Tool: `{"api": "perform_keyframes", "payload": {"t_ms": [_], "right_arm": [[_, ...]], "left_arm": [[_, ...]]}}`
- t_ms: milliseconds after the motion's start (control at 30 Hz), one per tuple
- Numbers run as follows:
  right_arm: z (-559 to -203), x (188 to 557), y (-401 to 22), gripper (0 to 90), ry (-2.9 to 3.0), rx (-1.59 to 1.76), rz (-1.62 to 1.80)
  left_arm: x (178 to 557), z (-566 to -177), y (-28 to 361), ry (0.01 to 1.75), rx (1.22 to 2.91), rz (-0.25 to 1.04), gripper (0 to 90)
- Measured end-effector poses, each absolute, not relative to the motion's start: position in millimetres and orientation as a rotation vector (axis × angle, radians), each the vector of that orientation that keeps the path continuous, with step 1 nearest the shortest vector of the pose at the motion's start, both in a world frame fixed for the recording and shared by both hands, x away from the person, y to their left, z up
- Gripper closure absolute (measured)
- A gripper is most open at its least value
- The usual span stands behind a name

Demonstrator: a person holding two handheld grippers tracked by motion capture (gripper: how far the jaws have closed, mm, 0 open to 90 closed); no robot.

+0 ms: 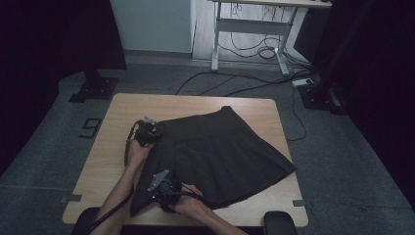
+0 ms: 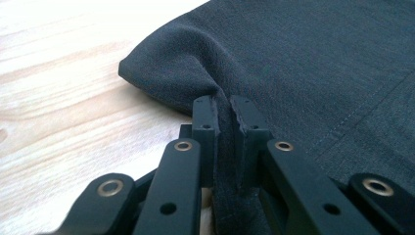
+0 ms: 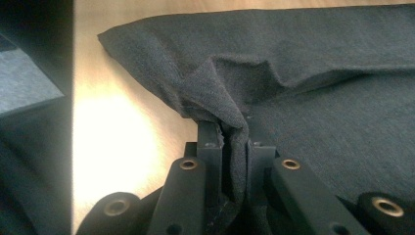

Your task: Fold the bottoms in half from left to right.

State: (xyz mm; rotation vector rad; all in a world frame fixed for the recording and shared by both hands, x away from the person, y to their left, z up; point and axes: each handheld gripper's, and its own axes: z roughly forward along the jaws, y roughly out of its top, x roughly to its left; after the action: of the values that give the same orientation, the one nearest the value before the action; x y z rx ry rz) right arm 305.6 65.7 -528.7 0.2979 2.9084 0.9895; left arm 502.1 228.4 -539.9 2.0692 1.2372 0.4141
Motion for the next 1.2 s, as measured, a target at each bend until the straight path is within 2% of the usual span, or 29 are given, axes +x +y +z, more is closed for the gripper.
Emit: {"api": "perform_keyframes", "payload": {"t_ms": [233,433,600,833,1200], "right_arm": [[-529.9,295.6,87.9,81.1,2.95,0.228,1.039],[-530.9,281.2,109.9,80.5,2.978,0.142,1.091],[-524.0,275.7,107.3,81.8,2.957,0.109,1.087],[-485.0,286.1,63.1,82.3,2.842,0.188,1.12],[-466.9,308.2,-15.5,82.4,2.722,0.406,1.161]], "left_arm": [[484.2,-539.3,259.7,1.26,2.058,0.396,80.2],[464.1,-537.2,285.0,1.285,2.073,0.433,79.9],[455.4,-531.0,292.6,1.269,2.106,0.496,81.8],[465.1,-498.5,276.0,1.203,2.027,0.578,82.8],[488.6,-466.9,227.9,1.104,2.007,0.607,82.8]]}}
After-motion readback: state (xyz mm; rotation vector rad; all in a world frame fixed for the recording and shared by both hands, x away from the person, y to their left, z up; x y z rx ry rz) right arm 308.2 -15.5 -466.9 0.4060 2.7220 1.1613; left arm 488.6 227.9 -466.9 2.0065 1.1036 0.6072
